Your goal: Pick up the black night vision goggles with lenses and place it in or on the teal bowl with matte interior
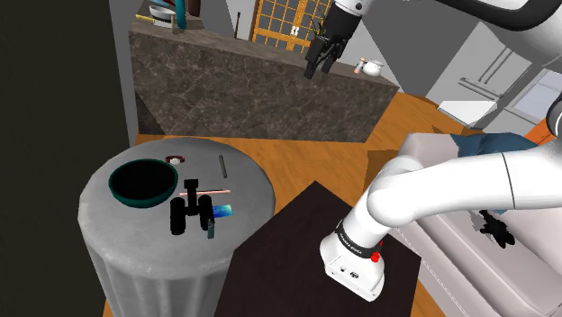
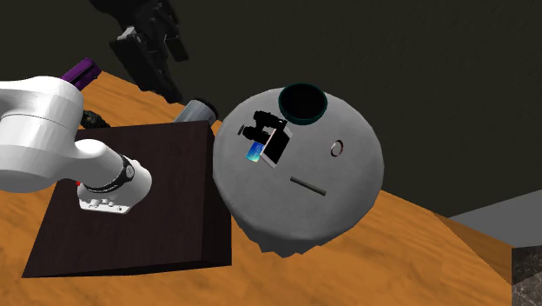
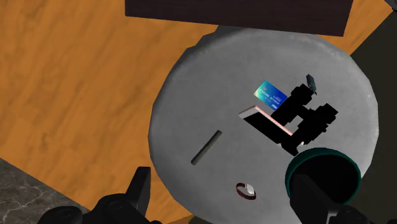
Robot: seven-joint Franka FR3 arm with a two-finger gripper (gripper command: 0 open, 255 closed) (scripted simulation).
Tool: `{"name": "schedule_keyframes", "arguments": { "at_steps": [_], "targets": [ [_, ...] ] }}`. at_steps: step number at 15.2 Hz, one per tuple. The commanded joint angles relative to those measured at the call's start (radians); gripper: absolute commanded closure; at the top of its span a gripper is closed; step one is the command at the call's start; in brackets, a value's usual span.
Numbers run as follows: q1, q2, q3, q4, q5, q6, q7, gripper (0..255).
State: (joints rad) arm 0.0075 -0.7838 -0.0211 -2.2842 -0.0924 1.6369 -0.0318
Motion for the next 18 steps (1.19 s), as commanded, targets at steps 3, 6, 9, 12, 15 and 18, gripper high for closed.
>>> {"name": "schedule_keyframes", "arguments": {
  "at_steps": [3, 6, 9, 12, 15, 18],
  "targets": [
    [0.000, -0.001, 0.027, -0.057, 0.016, 0.050, 0.053, 0],
    [0.002, 0.010, 0.070, -0.133, 0.041, 0.127, 0.132, 0],
    [0.004, 0.036, 0.115, -0.197, 0.067, 0.208, 0.210, 0],
    [0.008, 0.078, 0.162, -0.249, 0.091, 0.294, 0.290, 0],
    [0.010, 0.137, 0.211, -0.288, 0.113, 0.385, 0.371, 0],
    [0.010, 0.213, 0.261, -0.312, 0.129, 0.478, 0.453, 0]
  ]
}}
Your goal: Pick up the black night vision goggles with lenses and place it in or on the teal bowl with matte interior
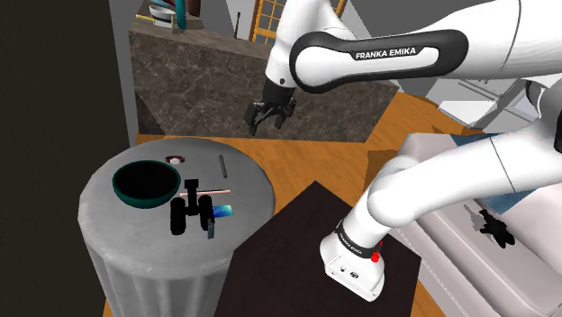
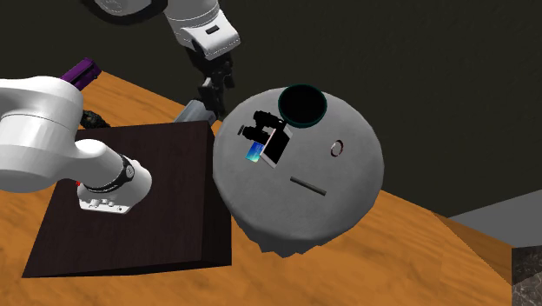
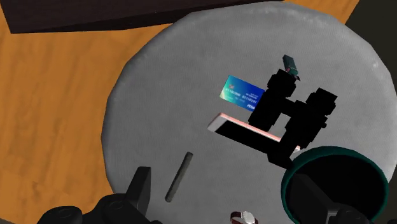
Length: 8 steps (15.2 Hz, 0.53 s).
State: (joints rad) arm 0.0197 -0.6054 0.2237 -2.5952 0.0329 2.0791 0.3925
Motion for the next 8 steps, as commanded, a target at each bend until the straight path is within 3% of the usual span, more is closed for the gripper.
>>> {"name": "schedule_keyframes", "arguments": {
  "at_steps": [1, 8],
  "targets": [
    [-0.004, 0.064, 0.034, -0.006, 0.008, 0.067, 0.057, 0],
    [-0.032, 0.313, 0.155, 0.006, -0.018, 0.283, 0.277, 0]
  ]
}}
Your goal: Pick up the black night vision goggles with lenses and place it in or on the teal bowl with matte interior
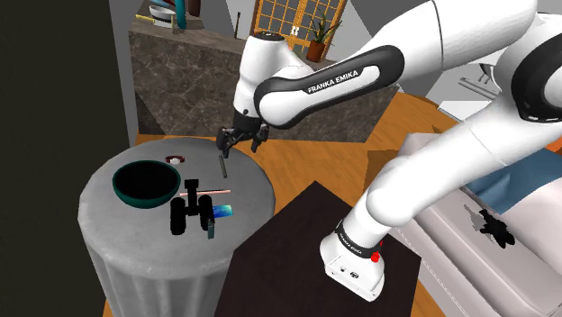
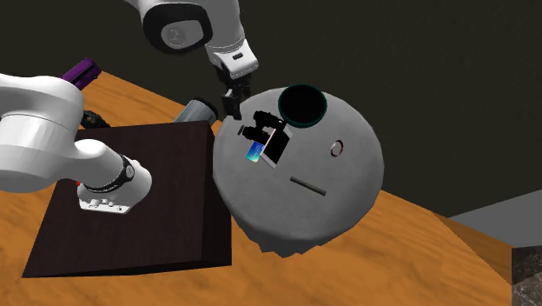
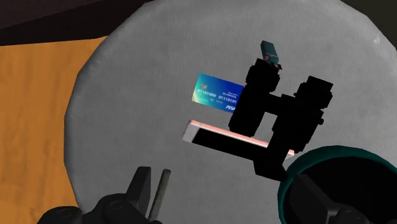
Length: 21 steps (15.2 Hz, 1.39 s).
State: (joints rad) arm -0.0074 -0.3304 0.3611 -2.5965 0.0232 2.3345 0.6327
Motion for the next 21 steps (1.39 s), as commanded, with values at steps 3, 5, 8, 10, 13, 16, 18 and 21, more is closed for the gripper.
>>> {"name": "schedule_keyframes", "arguments": {
  "at_steps": [3, 5, 8, 10, 13, 16, 18, 21],
  "targets": [
    [-0.027, 0.165, 0.066, 0.037, -0.062, 0.110, 0.154, 0],
    [-0.039, 0.255, 0.091, 0.066, -0.120, 0.158, 0.244, 0],
    [-0.043, 0.397, 0.106, 0.122, -0.233, 0.215, 0.393, 0],
    [-0.024, 0.491, 0.093, 0.168, -0.312, 0.242, 0.493, 0],
    [0.026, 0.626, 0.050, 0.248, -0.412, 0.271, 0.624, 0],
    [0.078, 0.731, 0.006, 0.322, -0.466, 0.289, 0.708, 0],
    [0.089, 0.757, -0.010, 0.327, -0.487, 0.308, 0.723, 0],
    [0.105, 0.796, -0.035, 0.338, -0.518, 0.335, 0.744, 0]
  ]
}}
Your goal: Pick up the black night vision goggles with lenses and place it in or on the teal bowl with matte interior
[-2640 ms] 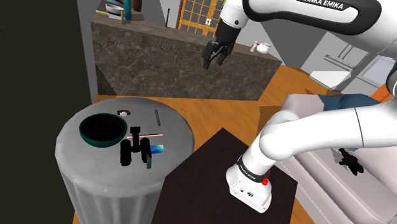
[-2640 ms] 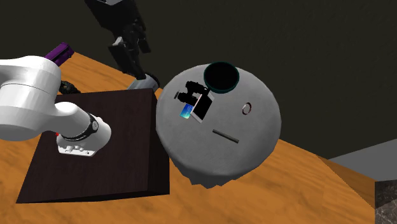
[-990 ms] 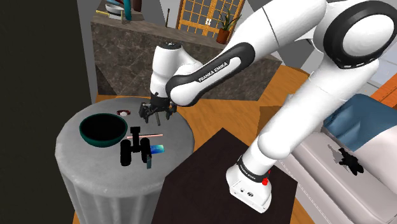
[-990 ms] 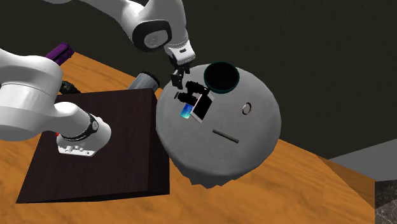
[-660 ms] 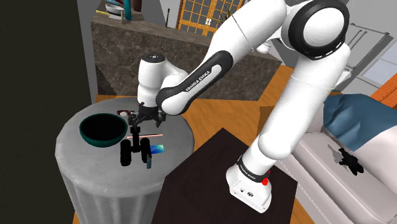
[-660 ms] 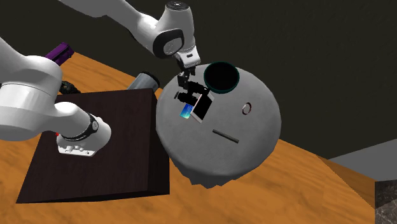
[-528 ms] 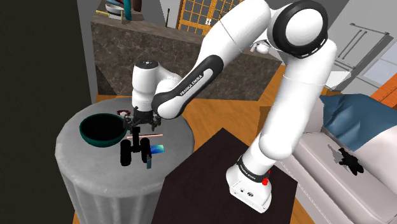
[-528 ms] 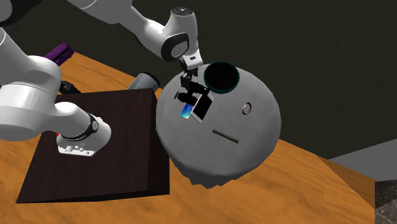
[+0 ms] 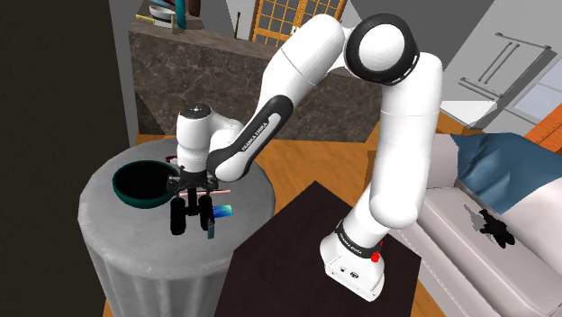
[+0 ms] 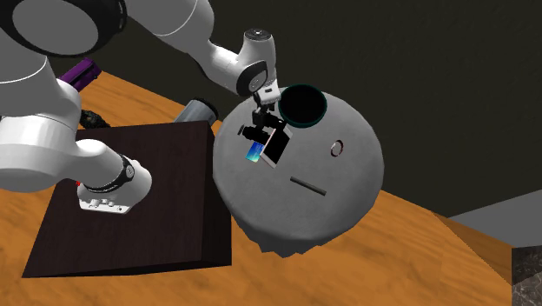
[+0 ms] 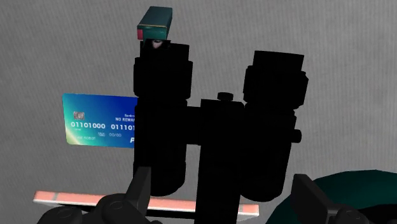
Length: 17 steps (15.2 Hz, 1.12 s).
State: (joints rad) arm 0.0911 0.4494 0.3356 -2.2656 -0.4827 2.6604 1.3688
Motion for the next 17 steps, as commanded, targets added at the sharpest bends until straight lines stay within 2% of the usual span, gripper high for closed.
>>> {"name": "schedule_keyframes", "arguments": {
  "at_steps": [1, 10, 11, 17],
  "targets": [
    [0.012, 0.030, -0.018, 0.011, -0.021, 0.018, 0.015, 0],
    [0.021, 0.050, -0.031, 0.017, -0.036, 0.032, 0.026, 0],
    [0.021, 0.050, -0.031, 0.017, -0.036, 0.032, 0.026, 255],
    [0.021, 0.050, -0.031, 0.017, -0.036, 0.032, 0.026, 255]
  ]
}}
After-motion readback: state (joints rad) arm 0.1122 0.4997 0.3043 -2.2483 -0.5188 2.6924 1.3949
